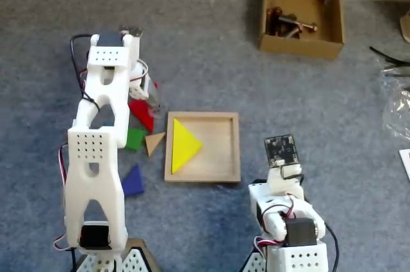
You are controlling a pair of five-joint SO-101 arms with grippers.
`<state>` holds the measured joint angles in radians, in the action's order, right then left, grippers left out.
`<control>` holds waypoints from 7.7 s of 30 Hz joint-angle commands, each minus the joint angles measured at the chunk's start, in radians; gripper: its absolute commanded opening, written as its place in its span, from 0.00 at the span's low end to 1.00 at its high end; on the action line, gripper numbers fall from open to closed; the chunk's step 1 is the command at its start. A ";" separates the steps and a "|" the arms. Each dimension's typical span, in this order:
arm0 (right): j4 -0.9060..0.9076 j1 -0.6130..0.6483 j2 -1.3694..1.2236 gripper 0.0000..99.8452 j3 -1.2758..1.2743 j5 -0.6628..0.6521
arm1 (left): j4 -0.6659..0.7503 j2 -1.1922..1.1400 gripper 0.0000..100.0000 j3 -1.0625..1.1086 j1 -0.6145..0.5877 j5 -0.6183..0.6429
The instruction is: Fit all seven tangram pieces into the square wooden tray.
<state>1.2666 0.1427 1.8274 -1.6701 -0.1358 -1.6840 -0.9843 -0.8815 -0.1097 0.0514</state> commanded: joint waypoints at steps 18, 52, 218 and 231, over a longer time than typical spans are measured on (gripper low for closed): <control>-0.018 0.010 0.008 0.01 -0.117 0.008 | -0.014 0.005 0.07 -0.038 -0.010 0.006; -0.018 0.010 0.008 0.01 -0.117 0.008 | -0.034 0.010 0.01 -0.039 0.044 0.000; -0.018 0.010 0.008 0.01 -0.117 0.008 | 0.015 -0.082 0.10 -0.071 0.035 -0.144; -0.018 0.010 0.008 0.01 -0.117 0.008 | -0.077 -0.087 0.10 -0.186 0.048 -0.143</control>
<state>1.2666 0.1427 1.8274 -1.6701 -0.1358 -1.7392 -1.0825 -1.0380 -0.1020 -0.0882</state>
